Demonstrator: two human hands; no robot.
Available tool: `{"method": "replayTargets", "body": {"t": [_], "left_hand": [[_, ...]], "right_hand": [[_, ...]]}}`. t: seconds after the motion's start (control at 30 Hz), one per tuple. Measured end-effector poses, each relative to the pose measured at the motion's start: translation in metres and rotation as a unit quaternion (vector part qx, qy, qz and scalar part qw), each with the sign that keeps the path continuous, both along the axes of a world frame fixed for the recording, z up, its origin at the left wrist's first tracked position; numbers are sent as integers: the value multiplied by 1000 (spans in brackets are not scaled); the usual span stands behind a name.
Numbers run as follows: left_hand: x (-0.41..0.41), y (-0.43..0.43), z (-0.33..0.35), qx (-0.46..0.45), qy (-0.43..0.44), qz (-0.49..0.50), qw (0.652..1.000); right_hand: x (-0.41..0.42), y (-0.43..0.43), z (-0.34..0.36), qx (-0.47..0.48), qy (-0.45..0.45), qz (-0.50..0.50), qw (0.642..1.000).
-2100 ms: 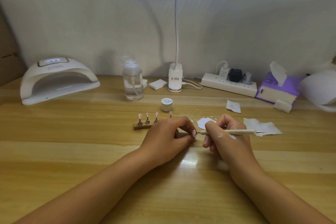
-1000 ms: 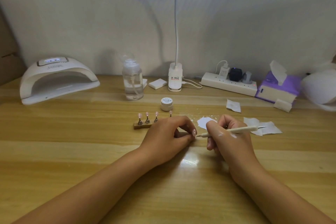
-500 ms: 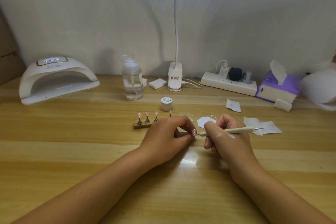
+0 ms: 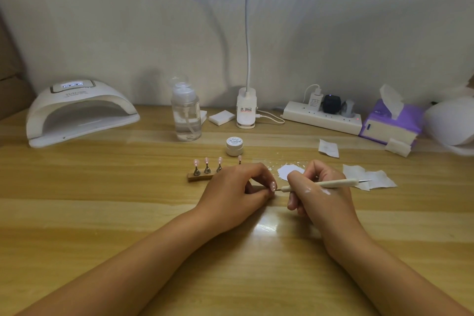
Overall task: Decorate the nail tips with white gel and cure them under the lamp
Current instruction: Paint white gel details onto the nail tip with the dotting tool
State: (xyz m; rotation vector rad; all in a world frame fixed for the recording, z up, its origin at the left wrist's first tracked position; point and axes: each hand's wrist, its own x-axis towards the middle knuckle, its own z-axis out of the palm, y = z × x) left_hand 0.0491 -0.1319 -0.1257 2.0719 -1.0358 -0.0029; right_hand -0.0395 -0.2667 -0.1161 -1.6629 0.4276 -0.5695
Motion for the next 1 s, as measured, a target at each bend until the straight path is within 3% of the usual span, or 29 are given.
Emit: {"method": "replayTargets", "body": {"t": [1.0], "left_hand": [[0,0,0,4,-2,2,1000]], "right_hand": [[0,-2,-1,15,-14,-6,1000]]}}
